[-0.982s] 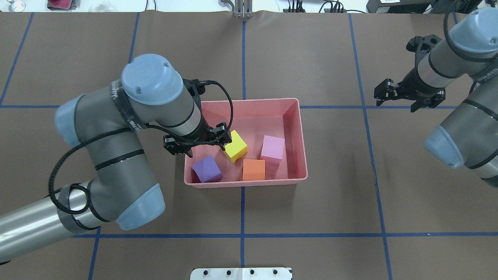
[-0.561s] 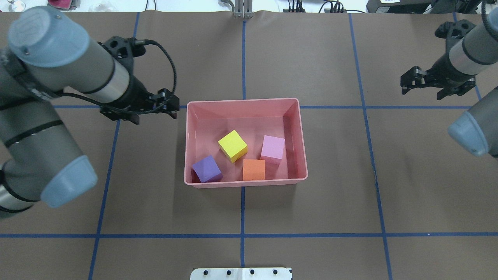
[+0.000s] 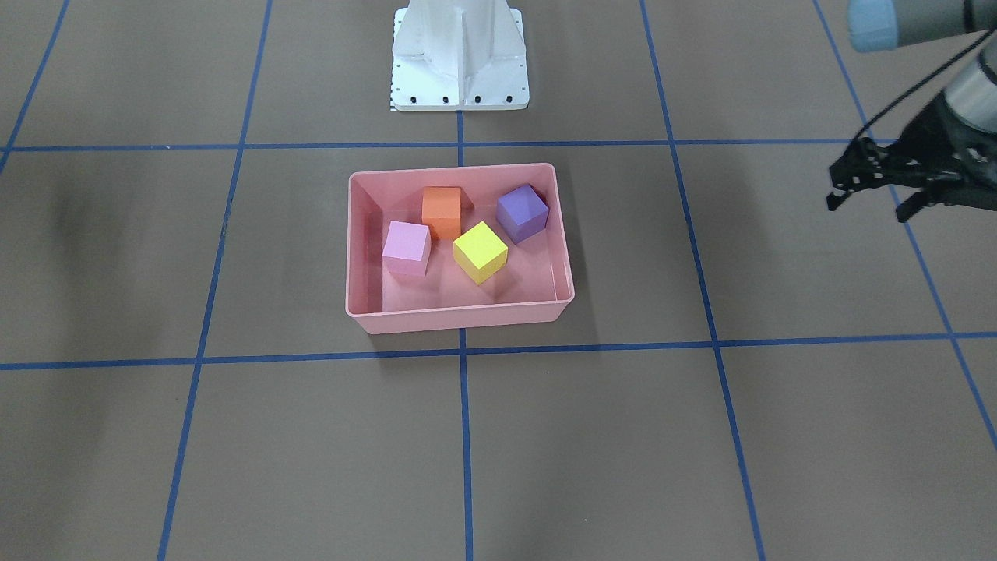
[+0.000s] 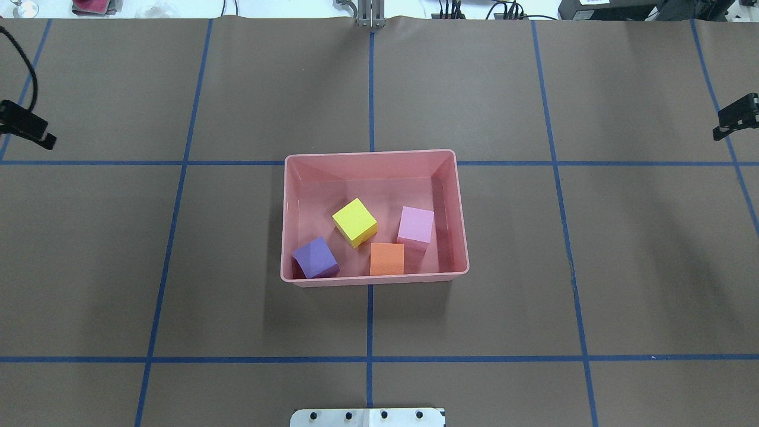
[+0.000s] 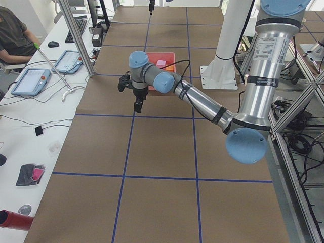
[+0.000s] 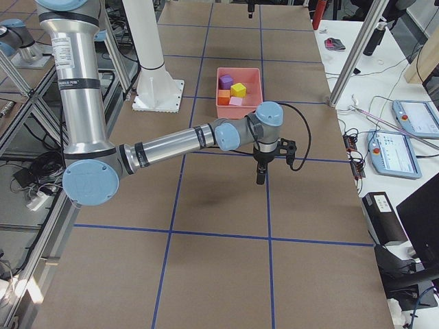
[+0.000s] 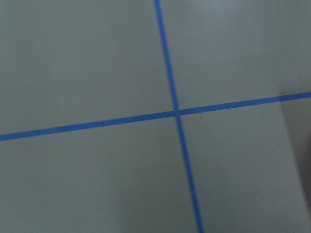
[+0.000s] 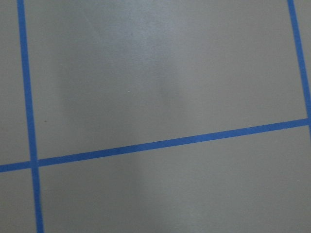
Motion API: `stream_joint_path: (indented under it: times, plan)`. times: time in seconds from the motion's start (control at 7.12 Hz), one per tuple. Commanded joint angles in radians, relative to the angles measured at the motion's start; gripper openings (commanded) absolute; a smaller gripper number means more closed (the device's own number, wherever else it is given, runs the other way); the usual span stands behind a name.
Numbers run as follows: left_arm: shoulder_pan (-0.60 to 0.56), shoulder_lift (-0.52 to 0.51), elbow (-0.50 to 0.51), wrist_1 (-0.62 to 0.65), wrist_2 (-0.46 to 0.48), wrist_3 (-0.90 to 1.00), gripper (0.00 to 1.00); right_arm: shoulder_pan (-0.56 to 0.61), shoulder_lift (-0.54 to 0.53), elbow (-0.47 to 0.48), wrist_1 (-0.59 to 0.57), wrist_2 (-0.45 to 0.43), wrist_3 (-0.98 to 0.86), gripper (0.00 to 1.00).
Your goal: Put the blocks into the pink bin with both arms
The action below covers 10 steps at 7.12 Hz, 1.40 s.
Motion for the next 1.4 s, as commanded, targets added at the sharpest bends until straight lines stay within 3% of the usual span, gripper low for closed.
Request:
stream_joint_path:
  times: [0.0,0.14,0.28,0.56,1.26]
  plan:
    - [-0.131,0.020,0.154,-0.002,-0.024,0.226,1.00,0.116,-0.058,0.017,0.008,0.092,-0.102,1.00]
    - [-0.199,0.036,0.220,-0.028,-0.042,0.258,1.00,0.155,-0.101,0.014,0.033,0.093,-0.198,1.00]
    - [-0.232,0.039,0.274,-0.071,-0.140,0.265,1.00,0.207,-0.118,0.023,0.035,0.093,-0.264,1.00]
    - [-0.249,0.080,0.268,-0.088,-0.130,0.254,1.00,0.221,-0.158,0.012,0.037,0.055,-0.280,1.00]
    - [-0.274,0.079,0.299,-0.086,-0.046,0.190,1.00,0.175,-0.006,-0.173,0.041,0.031,-0.293,1.00]
